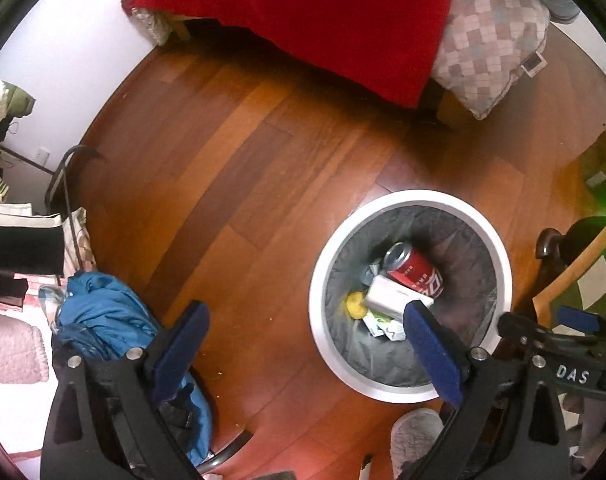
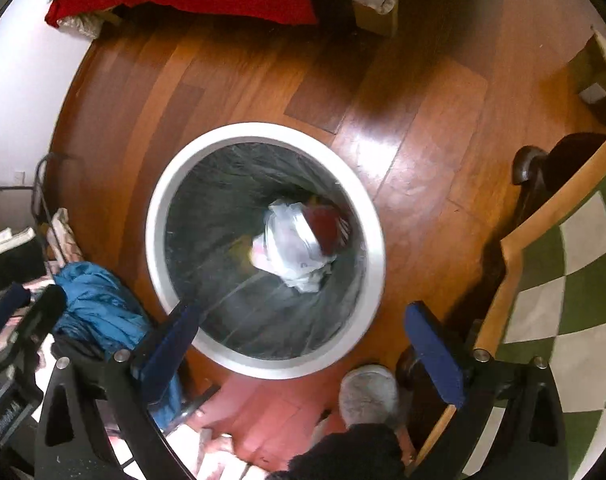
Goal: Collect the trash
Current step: 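Open both grippers over the bin to drop the box and can, then move both tools back toward the table, then grasp the yellow box with the left gripper while the right grasps the milk carton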
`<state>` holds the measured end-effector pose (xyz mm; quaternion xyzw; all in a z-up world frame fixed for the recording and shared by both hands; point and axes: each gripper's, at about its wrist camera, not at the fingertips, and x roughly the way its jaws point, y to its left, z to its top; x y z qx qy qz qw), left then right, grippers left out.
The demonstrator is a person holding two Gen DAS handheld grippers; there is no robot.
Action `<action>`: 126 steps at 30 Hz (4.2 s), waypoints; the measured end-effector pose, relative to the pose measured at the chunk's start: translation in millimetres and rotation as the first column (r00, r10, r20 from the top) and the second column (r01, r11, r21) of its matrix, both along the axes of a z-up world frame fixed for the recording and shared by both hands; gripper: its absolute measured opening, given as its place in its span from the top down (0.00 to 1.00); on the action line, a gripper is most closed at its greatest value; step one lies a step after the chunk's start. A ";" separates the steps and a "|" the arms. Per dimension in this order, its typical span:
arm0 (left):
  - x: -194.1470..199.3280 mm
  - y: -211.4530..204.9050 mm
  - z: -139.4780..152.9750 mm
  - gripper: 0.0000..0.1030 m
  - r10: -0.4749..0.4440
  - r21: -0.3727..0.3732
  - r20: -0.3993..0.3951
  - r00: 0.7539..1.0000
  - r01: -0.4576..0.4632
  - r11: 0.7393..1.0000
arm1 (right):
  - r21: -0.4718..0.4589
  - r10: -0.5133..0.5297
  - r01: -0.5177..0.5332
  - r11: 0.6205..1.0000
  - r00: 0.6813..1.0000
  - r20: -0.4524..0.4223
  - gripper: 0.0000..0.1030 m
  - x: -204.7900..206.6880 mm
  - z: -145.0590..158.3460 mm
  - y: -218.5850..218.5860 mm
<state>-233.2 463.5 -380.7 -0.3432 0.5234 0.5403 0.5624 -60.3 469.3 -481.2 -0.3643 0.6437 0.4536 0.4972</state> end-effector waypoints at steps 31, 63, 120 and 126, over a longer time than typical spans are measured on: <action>-5.6 -104.9 133.9 0.04 -0.048 0.172 0.208 0.977 0.012 0.985 | 0.323 -0.047 0.002 0.946 0.990 0.131 0.00 20.6 200.2 -124.8; 385.6 -234.2 86.1 0.04 -0.485 0.123 0.149 0.862 0.471 0.874 | 0.284 -0.660 0.602 0.746 0.726 0.193 0.00 429.1 231.3 -414.2; 551.6 -404.3 81.5 0.47 -0.980 0.023 0.132 0.150 0.988 0.154 | 0.174 -0.832 0.814 0.554 0.548 0.086 0.10 496.4 144.0 -612.6; 592.2 -438.6 71.4 0.45 -0.975 -0.051 -0.045 -0.218 0.975 -0.215 | 0.154 -0.830 0.816 0.557 0.550 0.090 0.09 506.3 146.1 -614.0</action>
